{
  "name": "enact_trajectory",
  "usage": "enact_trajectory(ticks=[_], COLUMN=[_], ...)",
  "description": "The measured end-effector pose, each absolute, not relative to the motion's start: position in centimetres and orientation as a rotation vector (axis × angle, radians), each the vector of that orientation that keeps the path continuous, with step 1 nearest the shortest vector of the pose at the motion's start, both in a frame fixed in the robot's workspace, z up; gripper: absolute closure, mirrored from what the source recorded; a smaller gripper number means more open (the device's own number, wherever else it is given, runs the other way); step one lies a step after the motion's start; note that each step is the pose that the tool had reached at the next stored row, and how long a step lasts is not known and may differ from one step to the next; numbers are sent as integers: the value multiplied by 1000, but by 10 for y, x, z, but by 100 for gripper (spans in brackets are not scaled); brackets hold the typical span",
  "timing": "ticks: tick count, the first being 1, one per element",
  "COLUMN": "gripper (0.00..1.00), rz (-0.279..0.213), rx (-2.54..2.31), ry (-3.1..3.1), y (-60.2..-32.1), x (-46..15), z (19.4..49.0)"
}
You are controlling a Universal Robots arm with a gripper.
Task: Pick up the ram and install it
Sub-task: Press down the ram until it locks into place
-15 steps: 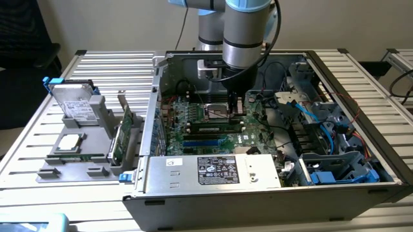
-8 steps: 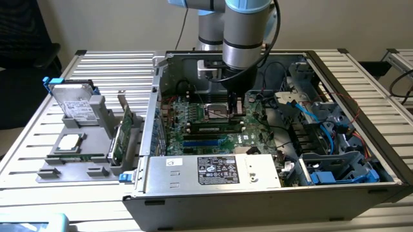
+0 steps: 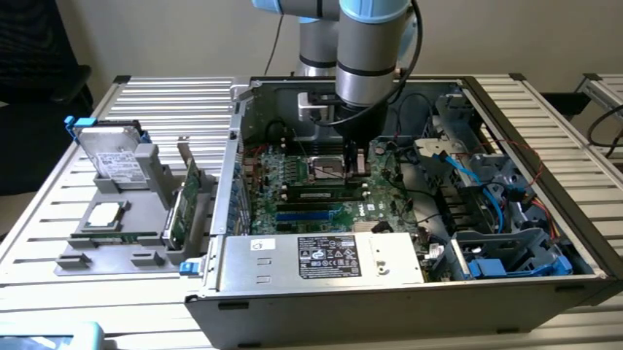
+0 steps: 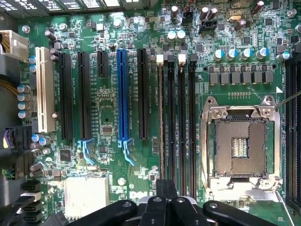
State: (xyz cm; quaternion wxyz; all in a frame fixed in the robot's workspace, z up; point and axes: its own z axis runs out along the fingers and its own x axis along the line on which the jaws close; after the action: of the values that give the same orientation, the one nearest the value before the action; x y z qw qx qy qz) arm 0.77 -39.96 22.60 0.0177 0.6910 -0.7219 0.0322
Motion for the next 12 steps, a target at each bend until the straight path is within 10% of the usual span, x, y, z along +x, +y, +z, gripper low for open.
enact_trajectory(ticks=[12], gripper=[89], rz=[100], rx=[2146], ry=[-2244], y=[-400], x=[-12], z=[240])
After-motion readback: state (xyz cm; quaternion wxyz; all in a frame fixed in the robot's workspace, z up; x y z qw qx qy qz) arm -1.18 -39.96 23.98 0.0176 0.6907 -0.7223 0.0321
